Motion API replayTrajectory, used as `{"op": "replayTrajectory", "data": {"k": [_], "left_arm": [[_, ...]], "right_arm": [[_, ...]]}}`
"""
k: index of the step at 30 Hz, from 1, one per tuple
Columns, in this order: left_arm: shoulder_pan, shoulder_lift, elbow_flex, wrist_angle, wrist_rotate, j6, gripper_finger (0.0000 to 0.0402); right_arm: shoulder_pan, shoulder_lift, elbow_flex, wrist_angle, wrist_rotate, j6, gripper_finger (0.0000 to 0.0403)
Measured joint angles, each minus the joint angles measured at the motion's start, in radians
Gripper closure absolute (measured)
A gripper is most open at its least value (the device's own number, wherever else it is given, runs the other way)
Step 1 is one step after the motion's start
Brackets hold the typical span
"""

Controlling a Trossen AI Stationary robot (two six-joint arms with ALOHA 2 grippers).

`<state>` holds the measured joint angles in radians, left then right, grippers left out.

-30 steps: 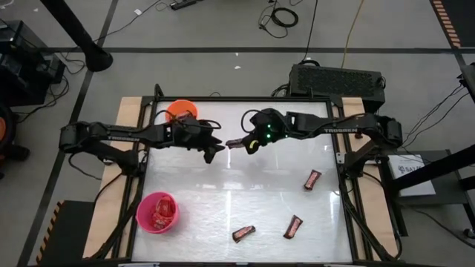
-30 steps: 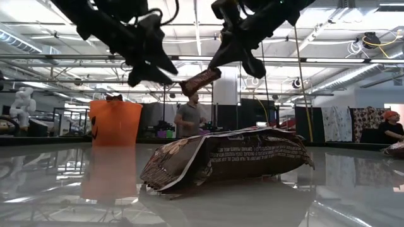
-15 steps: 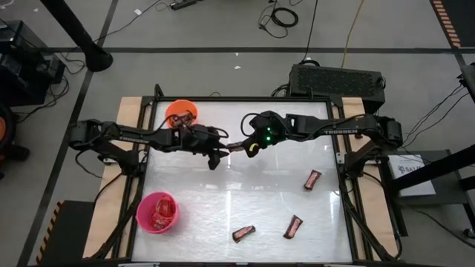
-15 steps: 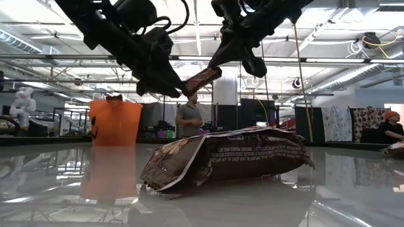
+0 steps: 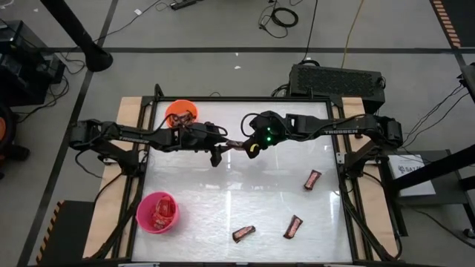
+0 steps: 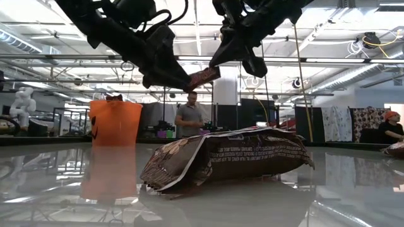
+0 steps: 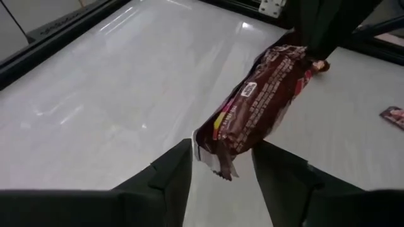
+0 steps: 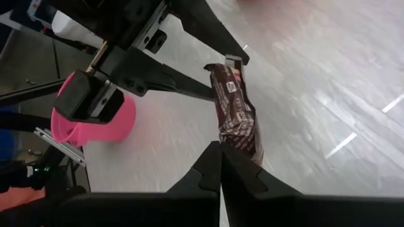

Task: Sort candy by brand, put in halloween buckets
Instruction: Put the brown chocolate bar into the orange bucket

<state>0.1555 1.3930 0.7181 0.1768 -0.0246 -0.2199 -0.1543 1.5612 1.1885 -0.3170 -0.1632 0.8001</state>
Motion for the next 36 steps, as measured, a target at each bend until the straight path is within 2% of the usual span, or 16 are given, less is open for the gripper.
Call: {"op": "replayTrajectory", "data": {"k": [3,8,9,14,19,24,32,36], "left_arm": [[0.0,0.0,0.0,0.0,0.0,0.0,0.0262],[0.0,0.0,0.0,-0.004,0.033,0.001,0.0376],[0.0,0.0,0.0,-0.005,0.047,0.004,0.0387],[-0.001,-0.011,0.0,-0.03,0.095,0.025,0.0396],[-0.001,-0.077,0.048,-0.188,0.087,0.071,0.0399],[0.001,-0.163,0.158,-0.44,-0.081,0.137,0.04],[0.001,-0.267,0.386,-1.007,-0.414,0.178,0.0401],[0.023,-0.301,0.413,-1.229,-0.566,0.176,0.0401]], "right_arm": [[0.0,0.0,0.0,0.0,0.0,-0.003,0.0403],[-0.001,0.0,0.0,-0.001,0.0,-0.005,0.0403],[-0.001,0.0,0.0,-0.002,0.0,-0.005,0.0403],[-0.001,0.0,0.0,-0.005,0.0,-0.005,0.0398],[-0.002,-0.003,0.0,-0.044,0.0,-0.03,0.0371],[-0.002,-0.004,0.002,-0.106,-0.023,-0.06,0.0347],[-0.001,-0.004,0.002,-0.147,-0.025,-0.056,0.0339],[0.0,-0.004,0.002,-0.147,-0.025,-0.055,0.0339]]}}
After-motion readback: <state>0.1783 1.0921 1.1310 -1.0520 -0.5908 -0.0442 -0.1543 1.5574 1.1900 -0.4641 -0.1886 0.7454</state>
